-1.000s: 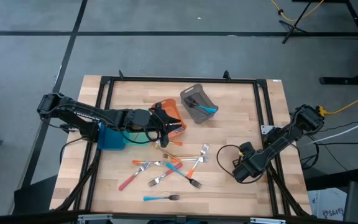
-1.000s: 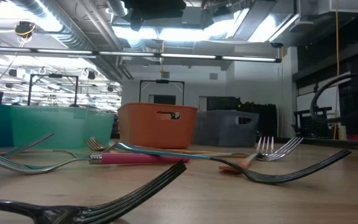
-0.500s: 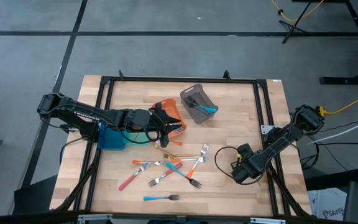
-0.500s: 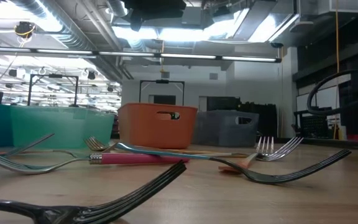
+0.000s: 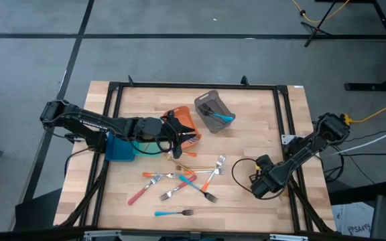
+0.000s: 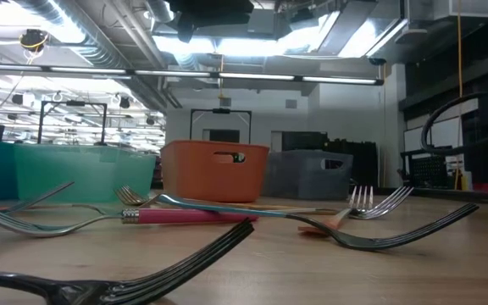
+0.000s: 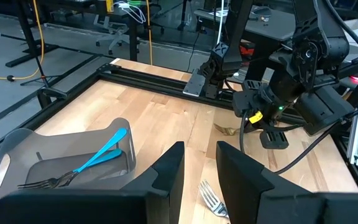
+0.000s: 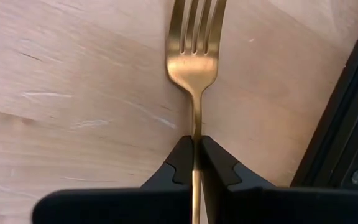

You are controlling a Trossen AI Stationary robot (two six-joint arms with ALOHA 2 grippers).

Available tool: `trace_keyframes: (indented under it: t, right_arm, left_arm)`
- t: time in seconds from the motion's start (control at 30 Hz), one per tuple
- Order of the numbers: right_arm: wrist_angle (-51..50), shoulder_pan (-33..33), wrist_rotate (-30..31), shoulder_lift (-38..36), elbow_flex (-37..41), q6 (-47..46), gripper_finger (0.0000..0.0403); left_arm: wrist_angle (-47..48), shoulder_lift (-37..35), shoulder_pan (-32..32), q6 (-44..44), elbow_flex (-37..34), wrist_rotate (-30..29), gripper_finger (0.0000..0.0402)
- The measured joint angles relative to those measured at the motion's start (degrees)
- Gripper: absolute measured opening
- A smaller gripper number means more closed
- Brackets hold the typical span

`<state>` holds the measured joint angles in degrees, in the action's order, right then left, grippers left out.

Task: Sort silverware by color (type)
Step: Put the gold fork into the light blue bin

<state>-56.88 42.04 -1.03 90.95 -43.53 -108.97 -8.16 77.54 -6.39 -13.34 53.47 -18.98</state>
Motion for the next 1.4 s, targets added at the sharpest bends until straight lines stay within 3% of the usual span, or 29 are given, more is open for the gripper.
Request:
trace_keyframes:
  t: [0.2, 0.5, 0.73, 0.83, 0.97, 1.13, 1.27, 1.4]
  right_arm:
    - [1.02, -0.07, 8.29, -2.80, -1.89, 1.33, 0.0001]
    - [0.58, -0.07, 29.03, -12.31, -3.98, 3.19, 0.0000]
    - [5.89, -0.30, 50.10, -18.10, -4.55, 13.11, 0.0000]
    - [10.43, -1.94, 55.78, -19.08, -4.55, 20.51, 0.0000]
    - [18.70, -6.28, 58.38, -19.35, -4.55, 34.51, 0.0000]
    - [33.40, -12.79, 57.28, -19.33, -4.55, 57.32, 0.0000]
    - [47.44, -17.47, 52.73, -19.33, -4.55, 74.49, 0.0000]
    - [58.58, -22.58, 47.06, -19.33, -4.55, 80.89, 0.0000]
  left_arm:
    - [-0.02, 0.00, -0.01, 0.00, 0.00, -0.02, 0.0087]
    - [-0.02, 0.02, -0.01, 0.00, 0.00, -0.02, 0.0087]
    - [-0.04, 0.00, -0.01, -0.02, 0.00, -0.02, 0.0087]
    - [-0.46, 0.00, 0.00, -0.02, 0.00, -0.02, 0.0087]
    - [-2.22, 0.29, -0.06, -0.07, 0.00, 0.01, 0.0087]
    - [-4.46, 1.82, -0.46, -0.09, 0.00, 0.07, 0.0087]
    - [-5.89, 3.76, -0.92, -0.13, 0.00, 0.15, 0.0087]
    - [-9.09, 5.48, -0.96, -0.22, -0.04, 0.17, 0.0087]
